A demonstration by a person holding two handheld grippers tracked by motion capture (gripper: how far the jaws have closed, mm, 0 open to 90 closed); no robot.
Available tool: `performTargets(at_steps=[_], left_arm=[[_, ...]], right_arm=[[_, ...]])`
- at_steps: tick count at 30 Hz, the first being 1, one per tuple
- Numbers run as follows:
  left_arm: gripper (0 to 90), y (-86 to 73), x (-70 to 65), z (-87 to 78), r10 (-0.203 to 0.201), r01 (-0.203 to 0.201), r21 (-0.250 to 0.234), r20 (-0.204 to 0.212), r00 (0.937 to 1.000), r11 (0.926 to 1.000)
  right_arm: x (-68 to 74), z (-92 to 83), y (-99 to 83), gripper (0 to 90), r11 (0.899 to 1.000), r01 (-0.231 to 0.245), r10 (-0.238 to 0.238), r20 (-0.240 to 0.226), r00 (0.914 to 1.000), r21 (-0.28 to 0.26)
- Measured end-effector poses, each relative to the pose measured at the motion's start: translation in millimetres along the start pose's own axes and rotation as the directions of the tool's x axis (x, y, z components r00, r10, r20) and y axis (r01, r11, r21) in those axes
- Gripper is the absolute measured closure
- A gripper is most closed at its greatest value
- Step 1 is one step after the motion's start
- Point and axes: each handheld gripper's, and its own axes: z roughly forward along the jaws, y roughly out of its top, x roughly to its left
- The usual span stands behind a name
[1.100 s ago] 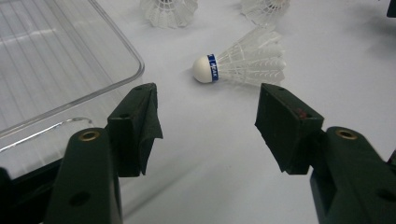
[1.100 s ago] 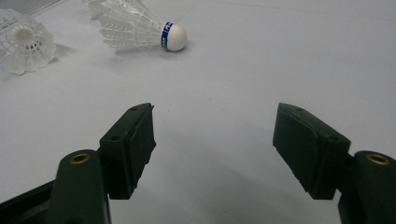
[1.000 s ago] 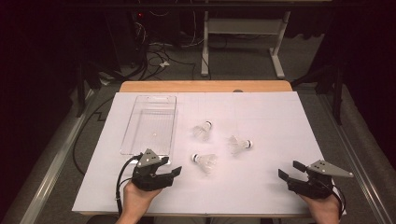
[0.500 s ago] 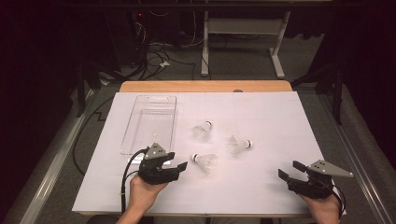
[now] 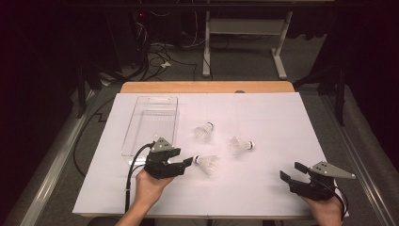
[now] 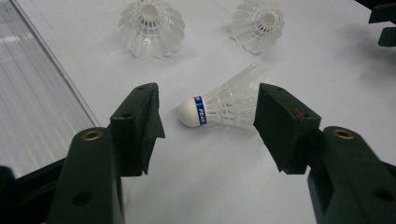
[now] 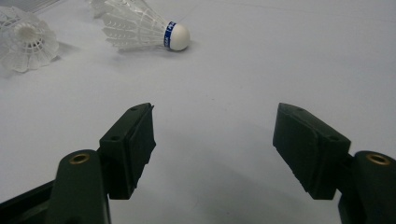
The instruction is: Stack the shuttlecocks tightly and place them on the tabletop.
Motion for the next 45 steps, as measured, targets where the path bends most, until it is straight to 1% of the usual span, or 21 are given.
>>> performTargets(at_steps=[2, 6, 9, 10, 16, 24, 28, 32, 35, 40, 43, 45], left_arm=[[41.1, 2.9, -0.3, 1.7, 0.001, -0.001, 0.005, 0.0, 1.0, 1.0], [42.0, 8.7, -0.7, 4.9, 0.001, -0.001, 0.012, 0.013, 0.9999, 0.9999], [41.6, 12.8, -0.7, 7.4, 0.005, -0.005, 0.015, 0.011, 0.9999, 0.9999], [41.4, 13.8, -0.9, 8.6, 0.002, -0.002, 0.011, 0.01, 1.0, 0.9999], [40.4, 19.7, -2.6, 14.6, 0.015, -0.015, 0.014, -0.009, 0.9998, 0.9998], [41.4, 28.5, 0.1, 23.3, -0.002, 0.002, 0.022, -0.011, 0.9999, 0.9998], [41.4, 32.9, 0.5, 28.9, 0.012, -0.011, 0.033, -0.026, 0.9996, 0.9994], [41.3, 37.6, 0.0, 32.5, 0.012, -0.011, 0.032, -0.033, 0.9994, 0.9994], [41.1, 40.2, -0.1, 36.1, 0.011, -0.01, 0.042, -0.028, 0.9995, 0.9991], [41.0, 42.4, 2.6, 41.8, -0.008, 0.009, 0.052, -0.018, 0.9998, 0.9986], [41.0, 44.8, 2.9, 44.4, -0.007, 0.008, 0.056, -0.018, 0.9998, 0.9984], [41.0, 47.3, 2.0, 45.6, 0.001, 0.0, 0.057, -0.022, 0.9998, 0.9984]], right_arm=[[0.1, -0.2, 0.0, 29.8, 1.0, -0.001, 0.001, 0.0, 1.0, 0.0], [-0.4, 0.3, -0.1, 29.8, 1.0, -0.002, 0.002, -0.001, 1.0, 0.003], [-0.4, 0.3, -0.1, 29.8, 1.0, -0.001, 0.001, -0.002, 1.0, 0.003], [-0.4, 0.4, -0.1, 29.8, 1.0, -0.001, 0.001, -0.003, 1.0, 0.003], [-0.2, 0.7, 0.1, 29.8, 1.0, 0.002, -0.002, -0.005, 1.0, 0.004], [-0.1, 0.9, 0.0, 29.9, 1.0, 0.002, -0.002, -0.01, 0.9999, 0.008], [0.2, 1.2, 0.0, 30.0, 1.0, 0.004, -0.004, -0.012, 0.9999, 0.008], [0.4, 1.3, 0.1, 30.0, 1.0, 0.004, -0.004, -0.011, 0.9999, 0.01], [0.6, 0.9, 0.1, 30.1, 1.0, 0.008, -0.008, -0.009, 0.9999, 0.006], [0.6, 0.9, 0.2, 30.1, 1.0, 0.006, -0.006, -0.009, 0.9999, 0.005], [0.6, 0.9, 0.2, 30.2, 1.0, 0.005, -0.005, -0.01, 0.9999, 0.004], [0.4, 0.9, 0.3, 30.1, 1.0, 0.006, -0.006, -0.01, 0.9999, 0.003]])
